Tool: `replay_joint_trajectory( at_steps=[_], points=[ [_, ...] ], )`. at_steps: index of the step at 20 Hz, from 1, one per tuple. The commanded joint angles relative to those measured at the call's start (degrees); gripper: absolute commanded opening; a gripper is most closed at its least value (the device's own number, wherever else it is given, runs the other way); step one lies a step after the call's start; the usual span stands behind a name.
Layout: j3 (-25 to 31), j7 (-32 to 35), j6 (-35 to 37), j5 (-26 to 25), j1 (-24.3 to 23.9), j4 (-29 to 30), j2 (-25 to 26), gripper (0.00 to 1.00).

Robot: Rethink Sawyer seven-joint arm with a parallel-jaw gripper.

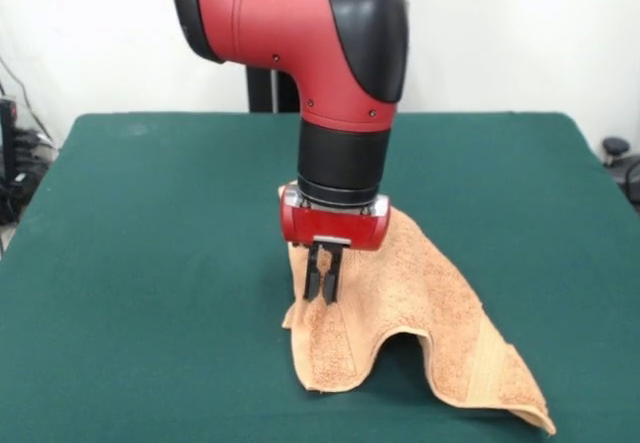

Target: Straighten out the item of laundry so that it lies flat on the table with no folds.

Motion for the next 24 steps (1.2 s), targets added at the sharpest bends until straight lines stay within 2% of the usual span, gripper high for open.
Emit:
replay_joint_trajectory(
  at_steps=[1,7,11,15,19,24],
  points=[
    [0.95,9.66,3.73,0.36,2.07,2.40,-1.85,0.00],
    [-2.26,5.49,6.15,-3.43,0.11,5.29,-6.78,0.00],
    [-1.82,2.84,4.65,-7.11,-3.65,8.34,-9.56,0.00],
    [-2.84,3.18,2.14,-10.65,-5.04,10.77,-11.95,0.00],
    [-1.74,3.89,-0.36,-13.81,-7.51,12.17,-11.96,0.00],
    [-1.29,6.12,-4.80,-16.50,-8.84,11.96,-9.23,0.00]
  ],
)
